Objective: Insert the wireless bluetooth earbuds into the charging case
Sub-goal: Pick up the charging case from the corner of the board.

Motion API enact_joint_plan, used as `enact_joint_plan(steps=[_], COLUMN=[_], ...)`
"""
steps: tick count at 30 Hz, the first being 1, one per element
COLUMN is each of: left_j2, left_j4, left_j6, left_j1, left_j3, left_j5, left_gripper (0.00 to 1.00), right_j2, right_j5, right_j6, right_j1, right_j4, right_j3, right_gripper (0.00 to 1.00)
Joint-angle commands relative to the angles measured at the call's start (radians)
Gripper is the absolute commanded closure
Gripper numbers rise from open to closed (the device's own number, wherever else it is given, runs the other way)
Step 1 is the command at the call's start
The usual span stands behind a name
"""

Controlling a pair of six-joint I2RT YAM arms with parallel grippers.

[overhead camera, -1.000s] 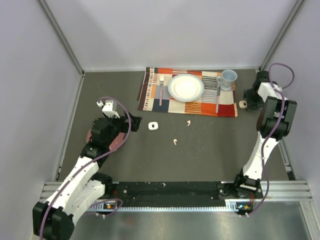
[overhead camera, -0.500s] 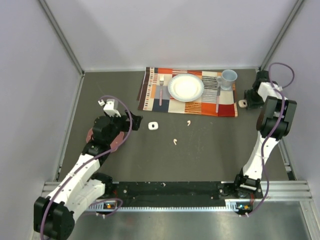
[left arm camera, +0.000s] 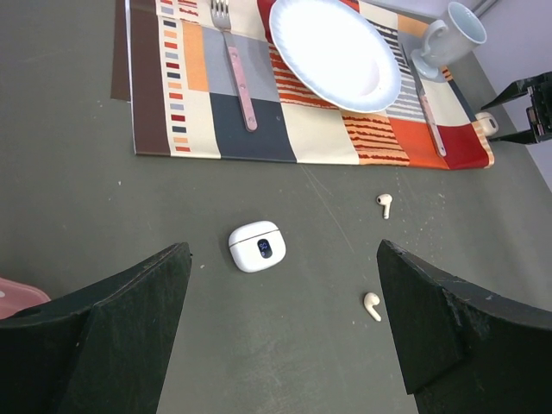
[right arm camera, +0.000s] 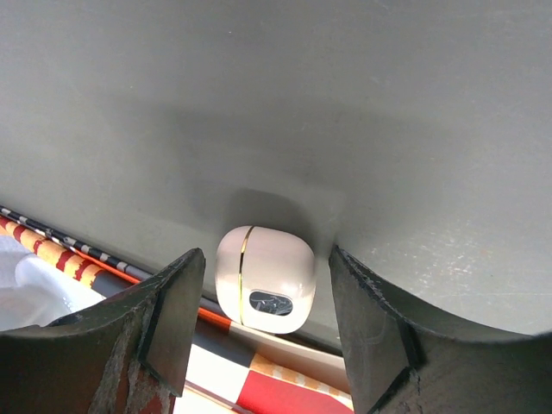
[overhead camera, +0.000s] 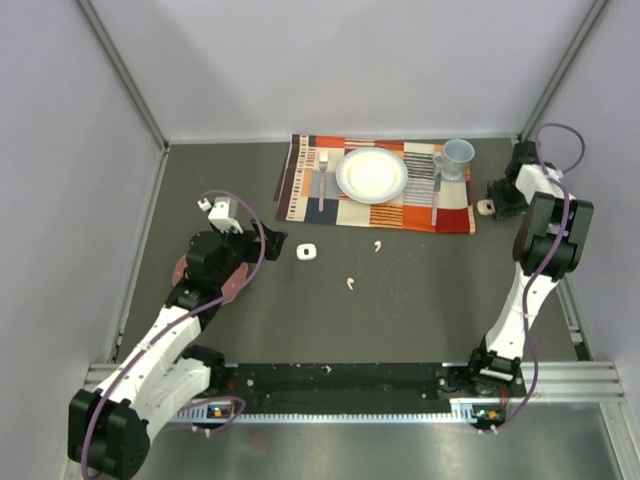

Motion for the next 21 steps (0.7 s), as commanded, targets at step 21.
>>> enact_joint_plan(steps=[21], left_j2=[0.02], left_j4=[0.081], left_j6=[-0.013], left_j1=[0.005], left_j3=[0.013], left_j5=[0.018], left_gripper=[0.06], right_j2=[0.001], right_j5=[0.007], right_j6=[-0.056], right_j1=[0.015], right_j4=[-0.011], right_j3=[-0.051], right_gripper=[0.42])
